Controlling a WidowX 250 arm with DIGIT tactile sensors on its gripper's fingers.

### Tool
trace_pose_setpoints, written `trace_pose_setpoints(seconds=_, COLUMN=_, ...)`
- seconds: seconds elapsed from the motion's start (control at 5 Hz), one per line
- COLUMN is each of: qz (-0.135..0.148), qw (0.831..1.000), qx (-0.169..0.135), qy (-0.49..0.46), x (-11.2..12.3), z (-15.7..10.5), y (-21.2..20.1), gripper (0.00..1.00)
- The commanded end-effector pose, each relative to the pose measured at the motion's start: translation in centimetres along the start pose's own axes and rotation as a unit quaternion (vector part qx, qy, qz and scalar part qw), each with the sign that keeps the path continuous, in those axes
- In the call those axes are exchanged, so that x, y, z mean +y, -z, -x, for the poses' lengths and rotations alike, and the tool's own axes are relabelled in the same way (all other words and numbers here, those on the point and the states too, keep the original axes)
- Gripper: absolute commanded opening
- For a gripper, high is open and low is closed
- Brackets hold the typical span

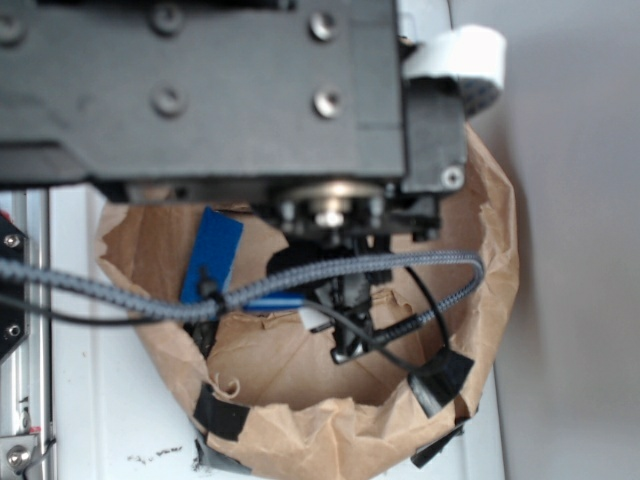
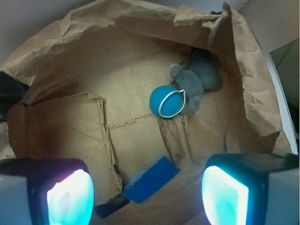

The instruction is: Grab the blue ball.

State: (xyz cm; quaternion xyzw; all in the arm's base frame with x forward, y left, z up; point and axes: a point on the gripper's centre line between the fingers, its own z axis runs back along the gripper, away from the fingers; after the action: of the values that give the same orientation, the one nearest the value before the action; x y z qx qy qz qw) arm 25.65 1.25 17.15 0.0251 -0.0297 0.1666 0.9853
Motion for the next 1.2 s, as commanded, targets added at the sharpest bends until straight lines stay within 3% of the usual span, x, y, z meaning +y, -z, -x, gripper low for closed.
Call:
trace_pose_setpoints(seconds=0.0, qz=-0.014, qw=0.999, qx=-0.037, qy=-0.006, x=0.5, z=0.7, y=2.4, gripper=1.0)
trace_pose_setpoints(seconds=0.2, qz=-0.014, qw=0.998, qx=-0.022, qy=-0.05, x=1.0, z=0.7, y=5.2, gripper=1.0)
trace_pose_setpoints(seconds=0.4, qz=-0.033, qw=0.997, qx=-0.026, qy=-0.062, x=1.1, z=0.2, y=7.0, gripper=1.0)
trace_pose_setpoints(seconds=0.6, qz=-0.017, qw=0.997, qx=-0.035, qy=-0.067, x=2.4, z=-1.0, y=8.7, gripper=1.0)
trace_pose_setpoints(seconds=0.8, qz=-0.002, qw=0.995, qx=-0.054, qy=-0.085, x=3.0, z=-3.6, y=9.7, gripper=1.0)
trace_pose_setpoints(seconds=1.0, qz=-0.015, qw=0.991, qx=-0.069, qy=-0.112, x=3.1, z=-5.8, y=10.4, gripper=1.0)
